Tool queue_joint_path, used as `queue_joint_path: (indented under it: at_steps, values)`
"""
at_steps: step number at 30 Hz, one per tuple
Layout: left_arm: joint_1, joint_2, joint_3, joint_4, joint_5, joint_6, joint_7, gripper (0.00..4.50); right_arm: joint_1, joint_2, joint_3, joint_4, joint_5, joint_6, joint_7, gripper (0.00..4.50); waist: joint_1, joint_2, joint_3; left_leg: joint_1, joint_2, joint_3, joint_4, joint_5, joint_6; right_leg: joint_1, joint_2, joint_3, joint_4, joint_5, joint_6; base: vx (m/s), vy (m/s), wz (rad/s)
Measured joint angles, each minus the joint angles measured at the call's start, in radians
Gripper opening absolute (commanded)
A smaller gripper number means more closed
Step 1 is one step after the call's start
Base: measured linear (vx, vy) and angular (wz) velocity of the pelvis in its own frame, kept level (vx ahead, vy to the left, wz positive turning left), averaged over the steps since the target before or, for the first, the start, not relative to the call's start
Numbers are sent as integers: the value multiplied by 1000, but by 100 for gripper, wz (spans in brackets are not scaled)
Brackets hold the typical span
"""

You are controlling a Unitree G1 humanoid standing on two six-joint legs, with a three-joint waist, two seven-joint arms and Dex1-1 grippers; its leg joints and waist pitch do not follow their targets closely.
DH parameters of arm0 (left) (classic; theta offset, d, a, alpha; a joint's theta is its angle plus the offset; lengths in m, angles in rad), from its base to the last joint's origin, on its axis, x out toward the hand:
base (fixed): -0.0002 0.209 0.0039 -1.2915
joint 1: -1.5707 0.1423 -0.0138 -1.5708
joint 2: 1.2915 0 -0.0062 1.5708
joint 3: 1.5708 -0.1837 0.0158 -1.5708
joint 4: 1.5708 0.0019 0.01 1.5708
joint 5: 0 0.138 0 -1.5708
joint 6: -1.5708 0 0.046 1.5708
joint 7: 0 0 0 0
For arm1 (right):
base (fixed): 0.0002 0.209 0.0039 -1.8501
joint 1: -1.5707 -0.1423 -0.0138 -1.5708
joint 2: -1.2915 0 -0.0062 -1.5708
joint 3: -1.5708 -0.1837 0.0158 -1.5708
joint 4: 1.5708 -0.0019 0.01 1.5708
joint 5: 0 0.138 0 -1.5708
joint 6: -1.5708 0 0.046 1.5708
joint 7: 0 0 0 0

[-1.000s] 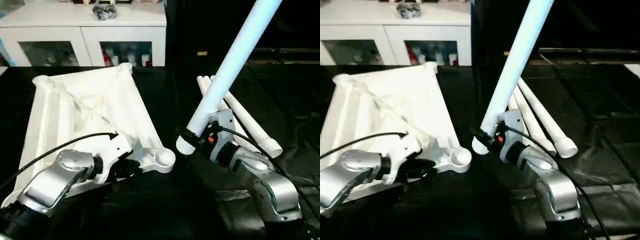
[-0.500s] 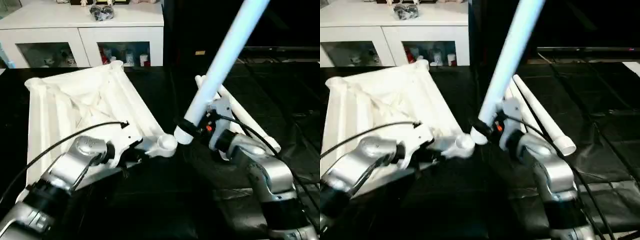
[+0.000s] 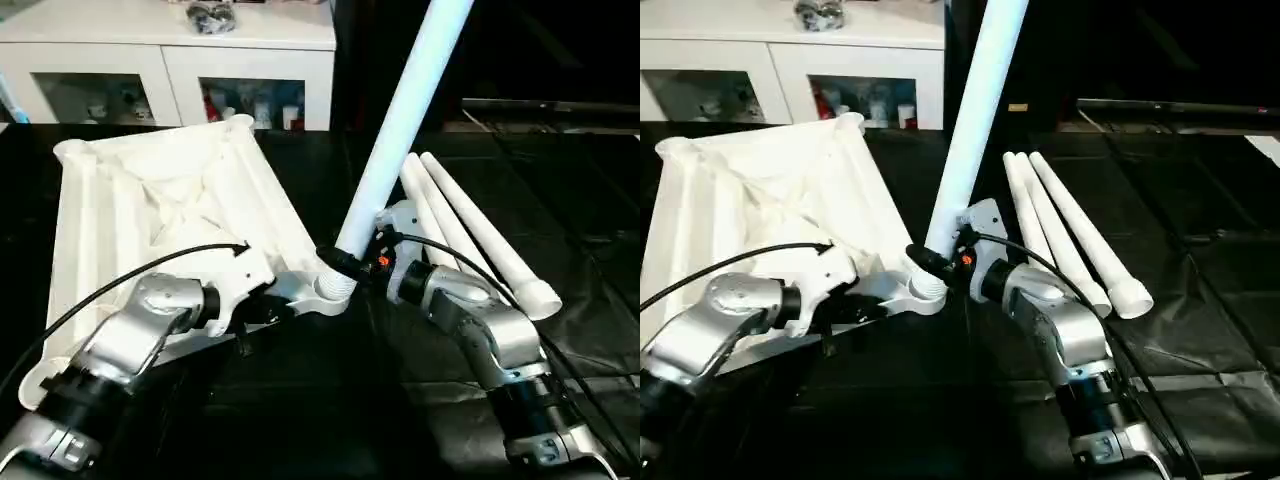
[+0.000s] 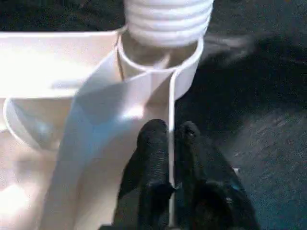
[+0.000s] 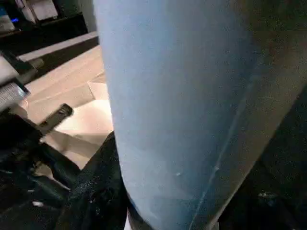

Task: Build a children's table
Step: Insert table leg to table base

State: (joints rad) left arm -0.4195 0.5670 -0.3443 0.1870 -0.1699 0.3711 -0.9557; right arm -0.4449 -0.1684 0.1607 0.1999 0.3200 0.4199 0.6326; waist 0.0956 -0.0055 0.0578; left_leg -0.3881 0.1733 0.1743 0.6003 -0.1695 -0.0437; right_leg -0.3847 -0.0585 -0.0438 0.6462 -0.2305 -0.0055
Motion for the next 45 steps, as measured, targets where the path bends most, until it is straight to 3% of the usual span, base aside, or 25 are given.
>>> queue_joint_path:
  at_steps: [12, 13, 17, 18, 21, 37, 45]
  values:
    - [50, 44, 33, -48, -2, 61, -9, 99, -1, 13, 5, 25, -15, -39, 10, 191, 3, -3, 0, 1, 0, 0, 0, 0, 0, 0, 0, 0, 0, 0, 0, 0, 0, 0]
    - [51, 46, 36, -50, -3, 64, -11, 70, -2, 13, 5, 32, -16, -40, 11, 191, 4, -3, 0, 1, 0, 0, 0, 0, 0, 0, 0, 0, 0, 0, 0, 0, 0, 0]
    - [55, 47, 44, -52, -4, 68, -11, 56, -13, 19, 5, 49, -22, -42, 14, 191, 6, -3, 0, 1, 0, 0, 0, 0, 0, 1, 0, 0, 0, 0, 0, 0, 0, 0]
    - [55, 47, 44, -52, -4, 68, -11, 26, -20, 19, 5, 50, -23, -43, 19, 191, 6, -3, 0, 1, 0, 0, 0, 0, 0, 1, 0, 0, 0, 0, 0, 0, 0, 0]
    - [55, 43, 44, -49, -2, 56, -13, 9, -24, 19, 7, 50, -35, -57, 25, 191, 7, -4, -1, 1, 0, 0, 0, 0, 0, 1, 0, 0, 0, 0, 0, 0, 0, 0]
    - [28, 30, 31, 15, 30, -37, -69, 0, -87, -22, 34, 141, -74, -73, 105, 191, 7, -5, -1, 2, 0, 0, 0, 0, 0, 2, 0, 1, 0, 0, 0, 0, 0, 0]
    - [-49, -25, 3, 154, 62, -136, -136, 0, -94, -61, 29, 158, -78, -59, 140, 191, 34, -4, -1, 3, 0, 1, 0, 0, -1, 5, -1, 0, 0, 1, 0, 0, 0, 0]
